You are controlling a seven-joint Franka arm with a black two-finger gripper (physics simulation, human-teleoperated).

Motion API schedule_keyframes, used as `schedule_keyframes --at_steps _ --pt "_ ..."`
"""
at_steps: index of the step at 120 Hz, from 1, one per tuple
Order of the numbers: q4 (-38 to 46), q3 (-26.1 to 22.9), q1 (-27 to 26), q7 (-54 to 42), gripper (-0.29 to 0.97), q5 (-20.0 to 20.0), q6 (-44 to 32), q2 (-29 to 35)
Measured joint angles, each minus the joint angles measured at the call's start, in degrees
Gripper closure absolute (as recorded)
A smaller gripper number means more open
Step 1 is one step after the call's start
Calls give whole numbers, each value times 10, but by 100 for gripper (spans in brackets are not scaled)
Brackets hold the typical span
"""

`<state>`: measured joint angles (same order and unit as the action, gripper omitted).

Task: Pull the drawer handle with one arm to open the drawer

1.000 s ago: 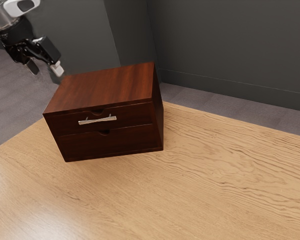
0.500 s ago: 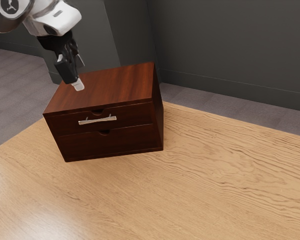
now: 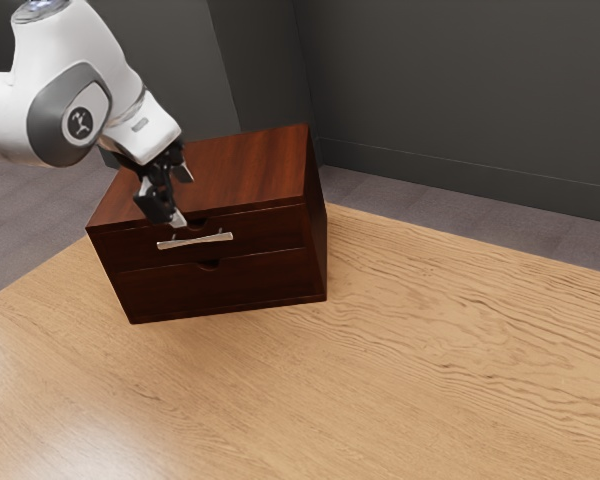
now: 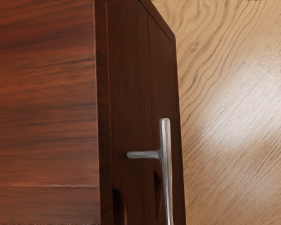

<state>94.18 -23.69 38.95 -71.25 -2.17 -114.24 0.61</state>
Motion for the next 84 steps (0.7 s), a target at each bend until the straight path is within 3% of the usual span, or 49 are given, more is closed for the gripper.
schedule_keyframes --at_steps 25,49,84 --pt "92 41 -5 -26 28 31 -60 74" --pt "121 30 -7 -20 42 53 -101 73" --pt "139 23 -8 31 47 53 -117 65"
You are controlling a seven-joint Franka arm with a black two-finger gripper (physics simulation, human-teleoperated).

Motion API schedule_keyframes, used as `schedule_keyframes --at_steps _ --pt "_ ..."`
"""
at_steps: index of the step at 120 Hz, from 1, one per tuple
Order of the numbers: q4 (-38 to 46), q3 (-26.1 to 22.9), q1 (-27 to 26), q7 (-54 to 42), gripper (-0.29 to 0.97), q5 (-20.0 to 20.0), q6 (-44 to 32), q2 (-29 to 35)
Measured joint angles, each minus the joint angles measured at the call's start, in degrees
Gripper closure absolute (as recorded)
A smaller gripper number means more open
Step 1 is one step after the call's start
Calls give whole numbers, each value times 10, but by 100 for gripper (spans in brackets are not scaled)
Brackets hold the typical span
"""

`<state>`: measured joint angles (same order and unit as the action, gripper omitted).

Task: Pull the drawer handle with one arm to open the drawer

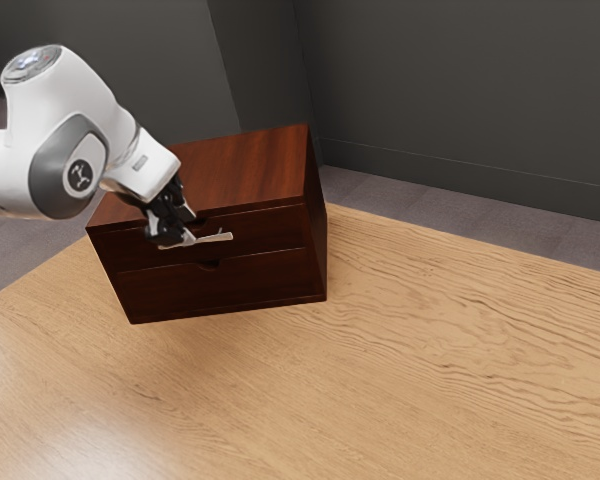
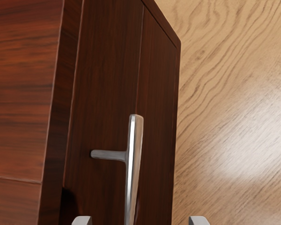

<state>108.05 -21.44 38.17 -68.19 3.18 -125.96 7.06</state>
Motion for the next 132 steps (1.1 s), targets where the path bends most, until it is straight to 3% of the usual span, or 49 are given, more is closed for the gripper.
schedule_keyframes --at_steps 37,81,132 --pt "-1 -4 0 46 48 -17 -10 -24" --pt "-1 -6 1 81 47 -63 -29 -39" --pt "11 -13 -2 102 63 -86 -49 -41"
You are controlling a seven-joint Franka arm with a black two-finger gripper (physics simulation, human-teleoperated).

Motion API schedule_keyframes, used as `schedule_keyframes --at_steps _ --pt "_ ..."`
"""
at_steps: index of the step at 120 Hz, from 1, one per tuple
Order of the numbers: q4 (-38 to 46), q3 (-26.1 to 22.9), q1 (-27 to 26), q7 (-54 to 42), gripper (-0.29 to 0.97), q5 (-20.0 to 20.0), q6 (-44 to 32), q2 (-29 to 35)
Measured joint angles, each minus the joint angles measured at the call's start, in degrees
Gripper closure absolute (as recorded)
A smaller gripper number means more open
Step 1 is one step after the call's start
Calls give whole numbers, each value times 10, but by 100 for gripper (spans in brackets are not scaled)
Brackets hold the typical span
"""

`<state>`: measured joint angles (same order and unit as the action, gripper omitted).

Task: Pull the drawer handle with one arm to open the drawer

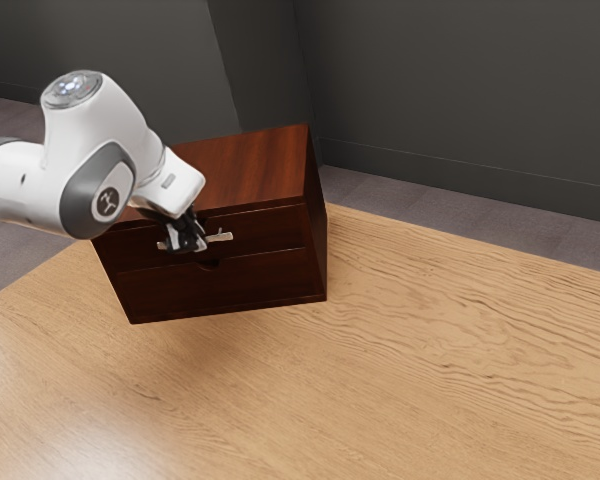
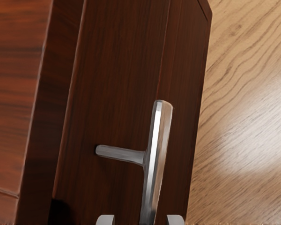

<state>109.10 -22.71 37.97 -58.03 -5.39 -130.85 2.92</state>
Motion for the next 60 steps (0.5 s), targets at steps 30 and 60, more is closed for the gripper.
schedule_keyframes --at_steps 30,60 --pt "23 0 -2 8 69 -6 -3 15" --pt "49 1 -8 13 72 -8 -4 40"
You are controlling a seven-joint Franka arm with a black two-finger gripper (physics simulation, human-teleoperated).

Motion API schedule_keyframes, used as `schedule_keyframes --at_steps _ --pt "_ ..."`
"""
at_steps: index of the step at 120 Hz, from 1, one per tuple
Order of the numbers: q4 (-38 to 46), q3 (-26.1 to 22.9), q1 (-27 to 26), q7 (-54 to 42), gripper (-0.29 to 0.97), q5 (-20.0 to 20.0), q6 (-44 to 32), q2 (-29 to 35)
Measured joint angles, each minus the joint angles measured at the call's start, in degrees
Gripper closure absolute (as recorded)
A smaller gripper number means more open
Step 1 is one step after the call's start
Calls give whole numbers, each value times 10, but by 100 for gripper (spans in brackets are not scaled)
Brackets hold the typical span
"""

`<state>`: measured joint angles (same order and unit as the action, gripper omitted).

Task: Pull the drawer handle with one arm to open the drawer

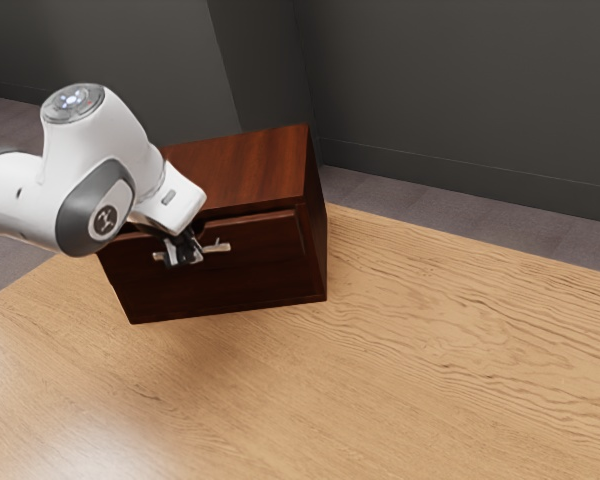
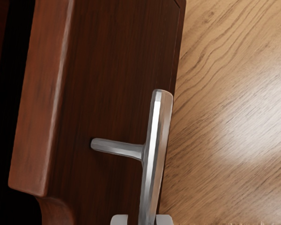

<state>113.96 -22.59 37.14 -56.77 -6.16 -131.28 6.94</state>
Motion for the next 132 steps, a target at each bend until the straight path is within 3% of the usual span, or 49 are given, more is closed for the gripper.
schedule_keyframes --at_steps 132 --pt "78 -9 -1 10 73 5 -1 75"
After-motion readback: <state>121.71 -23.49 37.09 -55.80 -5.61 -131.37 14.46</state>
